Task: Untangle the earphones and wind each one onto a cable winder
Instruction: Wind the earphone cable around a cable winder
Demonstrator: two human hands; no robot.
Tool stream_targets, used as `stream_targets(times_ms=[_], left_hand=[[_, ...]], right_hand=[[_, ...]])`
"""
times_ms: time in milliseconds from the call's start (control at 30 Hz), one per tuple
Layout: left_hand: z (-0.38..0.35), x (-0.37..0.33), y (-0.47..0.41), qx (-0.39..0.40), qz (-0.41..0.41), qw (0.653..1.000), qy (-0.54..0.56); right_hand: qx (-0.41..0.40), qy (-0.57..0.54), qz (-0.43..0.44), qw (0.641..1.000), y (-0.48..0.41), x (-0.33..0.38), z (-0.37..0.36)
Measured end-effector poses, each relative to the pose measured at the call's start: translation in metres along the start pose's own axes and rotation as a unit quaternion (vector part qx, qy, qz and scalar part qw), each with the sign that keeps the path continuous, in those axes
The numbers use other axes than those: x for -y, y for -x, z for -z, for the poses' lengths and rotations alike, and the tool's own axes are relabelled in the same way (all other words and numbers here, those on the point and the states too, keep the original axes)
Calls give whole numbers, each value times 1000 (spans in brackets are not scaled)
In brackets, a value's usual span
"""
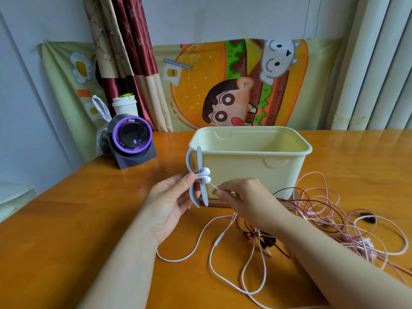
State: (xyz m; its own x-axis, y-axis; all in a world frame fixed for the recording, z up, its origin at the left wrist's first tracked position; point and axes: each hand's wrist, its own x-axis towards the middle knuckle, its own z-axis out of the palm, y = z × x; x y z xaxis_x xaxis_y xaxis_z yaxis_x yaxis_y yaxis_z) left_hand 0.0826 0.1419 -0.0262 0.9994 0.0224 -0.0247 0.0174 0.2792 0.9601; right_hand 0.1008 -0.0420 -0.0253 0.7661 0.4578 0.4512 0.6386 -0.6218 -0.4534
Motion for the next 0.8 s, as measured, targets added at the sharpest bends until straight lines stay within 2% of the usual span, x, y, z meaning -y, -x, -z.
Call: stream_targets(times_ms=[133,333,433,533,733,800], left_hand=[[-3,-1,2,10,-18,1000,5],[1,-1,1,-55,-60,996,-28],[3,-1,3,-54,-73,993,-69],[-5,-4,10,7,-81,990,-118],[-22,-2,19,112,-99,970,-191],[-22,-8,23,157,-114,966,-172]], right_hand=[[108,89,-2,990,3,7,-14],[172,60,0,983,2,36,8],[115,-4,7,993,-2,51,43],[15,-94,-5,995,-2,57,71],[-97,-82,-47,991,-8,38,74],[-108,-89,-75,987,-10,27,71]])
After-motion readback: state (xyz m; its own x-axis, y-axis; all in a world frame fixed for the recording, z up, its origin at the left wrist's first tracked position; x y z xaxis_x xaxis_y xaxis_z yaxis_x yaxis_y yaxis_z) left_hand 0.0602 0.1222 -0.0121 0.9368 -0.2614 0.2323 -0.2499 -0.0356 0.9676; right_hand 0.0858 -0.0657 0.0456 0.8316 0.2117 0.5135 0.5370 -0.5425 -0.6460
